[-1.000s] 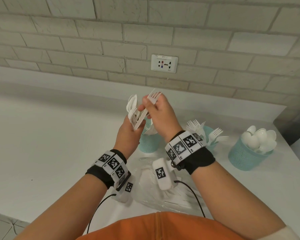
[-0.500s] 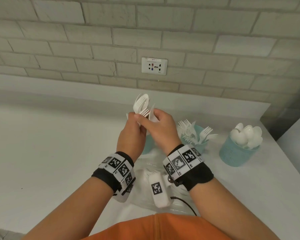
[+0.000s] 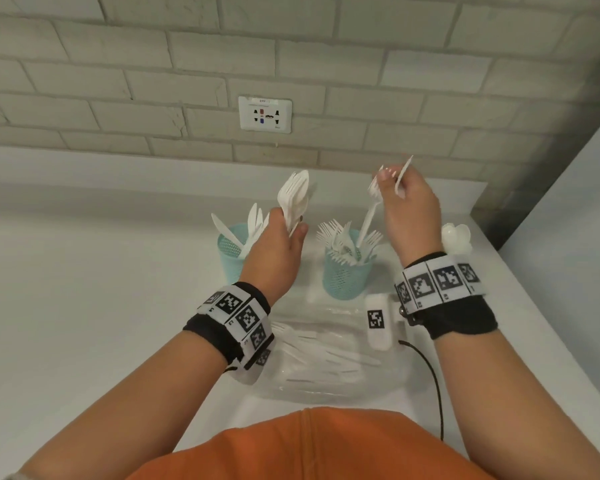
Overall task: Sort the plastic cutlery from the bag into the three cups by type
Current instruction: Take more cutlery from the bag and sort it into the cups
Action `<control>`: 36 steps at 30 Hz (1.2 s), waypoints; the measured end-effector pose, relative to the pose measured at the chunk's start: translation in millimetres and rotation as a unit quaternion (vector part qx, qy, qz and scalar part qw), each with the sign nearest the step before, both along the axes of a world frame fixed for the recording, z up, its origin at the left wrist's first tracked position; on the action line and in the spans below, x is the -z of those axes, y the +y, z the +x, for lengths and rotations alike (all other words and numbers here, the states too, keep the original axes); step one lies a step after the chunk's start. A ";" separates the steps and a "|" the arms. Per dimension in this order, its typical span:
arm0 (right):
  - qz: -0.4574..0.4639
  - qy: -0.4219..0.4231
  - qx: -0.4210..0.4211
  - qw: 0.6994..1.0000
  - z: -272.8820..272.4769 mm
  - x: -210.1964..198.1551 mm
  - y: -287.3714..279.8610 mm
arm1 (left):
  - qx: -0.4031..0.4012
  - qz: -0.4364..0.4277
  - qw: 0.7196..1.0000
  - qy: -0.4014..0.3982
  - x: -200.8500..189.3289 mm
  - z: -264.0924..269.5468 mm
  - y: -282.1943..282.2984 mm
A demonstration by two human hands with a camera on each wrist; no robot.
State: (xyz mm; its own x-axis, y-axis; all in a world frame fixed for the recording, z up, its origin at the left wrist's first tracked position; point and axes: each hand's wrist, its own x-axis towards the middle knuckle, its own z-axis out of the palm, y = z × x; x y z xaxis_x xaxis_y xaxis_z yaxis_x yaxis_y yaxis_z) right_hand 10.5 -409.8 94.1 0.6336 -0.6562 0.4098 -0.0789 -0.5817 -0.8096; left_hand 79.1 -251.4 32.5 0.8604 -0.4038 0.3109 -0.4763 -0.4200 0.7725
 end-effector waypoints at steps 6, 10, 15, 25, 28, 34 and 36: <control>-0.007 0.155 -0.025 0.988 -2.9 38.9 -13.3 | 0.044 0.005 0.999 0.012 3.3 -8.7 -15.8; 0.058 0.048 -0.046 0.996 -7.6 18.2 -13.9 | 0.053 -0.006 0.998 0.024 6.6 -7.9 -20.5; 0.043 -0.016 -0.046 0.998 -5.1 8.2 -8.2 | 0.052 -0.004 0.998 0.042 9.5 -8.9 -26.0; -0.067 0.199 -0.010 0.978 10.2 60.6 -22.0 | 0.030 0.051 0.998 0.009 13.8 -7.3 -26.3; -0.094 0.168 0.028 0.981 7.5 48.3 -13.1 | 0.011 0.067 0.997 -0.042 16.9 -7.2 -27.3; 0.073 0.057 -0.089 0.992 6.1 23.3 25.2 | 0.003 0.063 0.992 -0.107 22.3 -7.2 -32.4; 0.098 0.050 -0.096 0.989 9.4 27.3 30.6 | 0.003 0.061 0.992 -0.110 22.6 -8.9 -34.6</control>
